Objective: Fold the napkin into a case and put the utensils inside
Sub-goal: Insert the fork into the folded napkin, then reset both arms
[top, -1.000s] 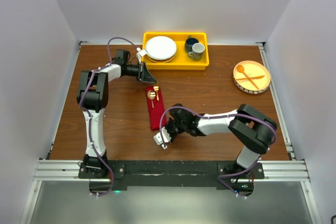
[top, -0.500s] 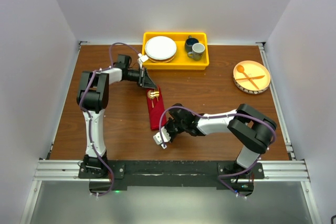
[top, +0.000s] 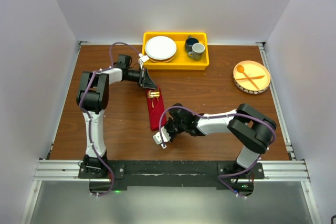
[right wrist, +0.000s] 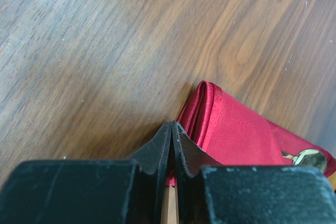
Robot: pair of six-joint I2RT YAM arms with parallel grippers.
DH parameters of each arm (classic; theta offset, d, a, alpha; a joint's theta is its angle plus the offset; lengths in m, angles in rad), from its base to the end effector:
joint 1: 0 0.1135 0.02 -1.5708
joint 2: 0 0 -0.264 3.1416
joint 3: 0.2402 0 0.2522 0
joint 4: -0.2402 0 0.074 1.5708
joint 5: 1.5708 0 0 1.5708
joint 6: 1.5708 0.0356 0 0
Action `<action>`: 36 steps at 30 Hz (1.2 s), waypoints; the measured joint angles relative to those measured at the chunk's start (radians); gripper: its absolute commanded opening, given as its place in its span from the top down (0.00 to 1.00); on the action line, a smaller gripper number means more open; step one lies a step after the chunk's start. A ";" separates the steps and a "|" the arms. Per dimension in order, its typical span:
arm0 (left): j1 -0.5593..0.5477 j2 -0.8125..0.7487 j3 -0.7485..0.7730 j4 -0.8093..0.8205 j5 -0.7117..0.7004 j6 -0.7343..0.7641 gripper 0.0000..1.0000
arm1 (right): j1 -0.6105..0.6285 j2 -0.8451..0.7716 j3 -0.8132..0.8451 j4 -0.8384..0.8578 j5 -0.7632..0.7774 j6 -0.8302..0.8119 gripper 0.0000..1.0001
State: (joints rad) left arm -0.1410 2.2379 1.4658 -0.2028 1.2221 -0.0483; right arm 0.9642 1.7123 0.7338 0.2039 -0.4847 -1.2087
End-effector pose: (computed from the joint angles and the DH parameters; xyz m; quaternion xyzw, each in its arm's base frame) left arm 0.4399 -0.0962 0.1217 0.2045 0.7743 -0.5687 0.1875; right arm 0.1683 0.2717 0.1313 -0.8353 0.3343 0.1737 0.4005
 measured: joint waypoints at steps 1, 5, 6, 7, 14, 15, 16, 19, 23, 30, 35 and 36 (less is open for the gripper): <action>0.000 -0.001 0.000 -0.002 0.000 0.006 1.00 | 0.000 0.000 0.000 0.000 0.000 0.001 0.92; -0.002 -0.002 0.000 -0.019 -0.005 0.029 1.00 | 0.000 0.002 0.002 0.001 0.000 0.005 0.92; -0.002 -0.002 0.000 -0.023 -0.006 0.034 1.00 | 0.000 0.002 0.002 0.001 0.000 0.005 0.92; -0.003 -0.002 0.000 -0.027 -0.006 0.036 1.00 | 0.000 0.002 0.002 0.001 0.000 0.006 0.92; -0.010 -0.003 -0.008 -0.048 -0.007 0.051 1.00 | 0.000 0.002 0.002 0.002 0.001 0.009 0.92; -0.011 -0.003 -0.009 -0.049 -0.007 0.053 1.00 | 0.000 0.002 0.002 0.002 0.001 0.010 0.92; -0.012 -0.003 -0.010 -0.050 -0.007 0.053 1.00 | 0.000 0.002 0.002 0.002 0.001 0.011 0.92; -0.013 -0.004 -0.010 -0.050 -0.008 0.054 0.91 | 0.000 0.002 0.002 0.002 0.002 0.012 0.92; -0.013 -0.009 -0.011 -0.051 -0.028 0.069 0.73 | 0.000 0.002 0.002 0.002 0.002 0.012 0.92; -0.013 -0.056 -0.011 -0.046 -0.095 0.095 0.50 | 0.000 0.002 0.003 0.000 0.002 0.012 0.92; -0.013 -0.135 0.004 -0.041 -0.159 0.123 0.33 | 0.000 0.002 0.003 0.000 0.002 0.012 0.88; -0.013 -0.150 0.012 -0.039 -0.173 0.130 0.27 | 0.000 0.002 0.003 0.000 0.002 0.011 0.86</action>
State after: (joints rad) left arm -0.1539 2.0880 1.4780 -0.2420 1.0489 0.0814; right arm 0.9642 1.7138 0.7368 0.2035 -0.4824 -1.1973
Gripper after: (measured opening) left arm 0.613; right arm 0.097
